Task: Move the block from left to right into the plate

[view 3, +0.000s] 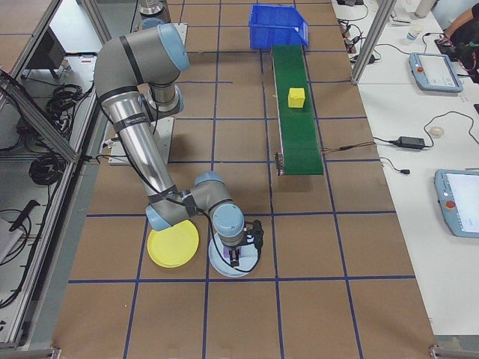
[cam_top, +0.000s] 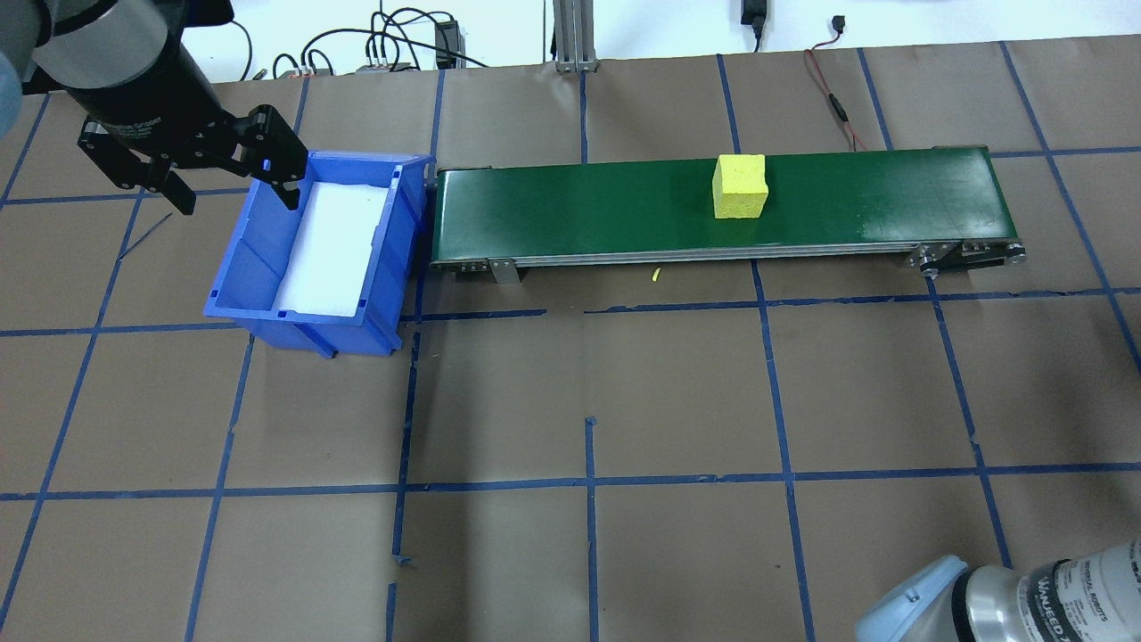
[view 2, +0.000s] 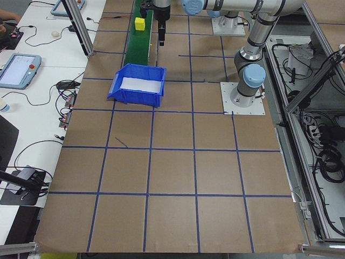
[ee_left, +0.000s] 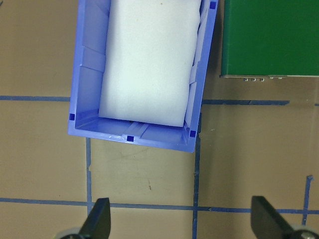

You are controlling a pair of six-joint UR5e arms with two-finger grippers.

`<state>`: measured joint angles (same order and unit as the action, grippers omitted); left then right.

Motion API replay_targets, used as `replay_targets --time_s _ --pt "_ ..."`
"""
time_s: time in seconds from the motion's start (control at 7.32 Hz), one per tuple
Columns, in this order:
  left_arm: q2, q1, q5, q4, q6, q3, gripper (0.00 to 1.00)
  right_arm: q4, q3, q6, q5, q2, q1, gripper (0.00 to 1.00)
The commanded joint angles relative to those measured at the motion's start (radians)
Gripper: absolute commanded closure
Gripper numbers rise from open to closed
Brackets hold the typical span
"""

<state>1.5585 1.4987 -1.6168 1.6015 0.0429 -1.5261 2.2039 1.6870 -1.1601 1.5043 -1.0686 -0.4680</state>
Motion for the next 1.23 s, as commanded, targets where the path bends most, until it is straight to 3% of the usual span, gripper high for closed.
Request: replay_targets --time_s 0.0,0.68,0.96,1.09 --pt "-0.002 0.000 0.000 0.000 0.002 0.001 0.00 -0.001 -0.010 0.034 -0.001 -0.053 -0.049 0.00" --pt "-0.002 0.000 0.000 0.000 0.005 0.000 0.00 -0.015 -0.082 0.604 -0.007 -0.071 -0.553 0.00" --pt "-0.002 0.000 0.000 0.000 0.006 0.000 0.00 -0.016 -0.112 0.687 -0.080 -0.083 -0.659 0.00" --pt "-0.003 0.000 0.000 0.000 0.006 0.000 0.00 -0.016 -0.112 0.742 -0.084 -0.085 -0.713 0.00"
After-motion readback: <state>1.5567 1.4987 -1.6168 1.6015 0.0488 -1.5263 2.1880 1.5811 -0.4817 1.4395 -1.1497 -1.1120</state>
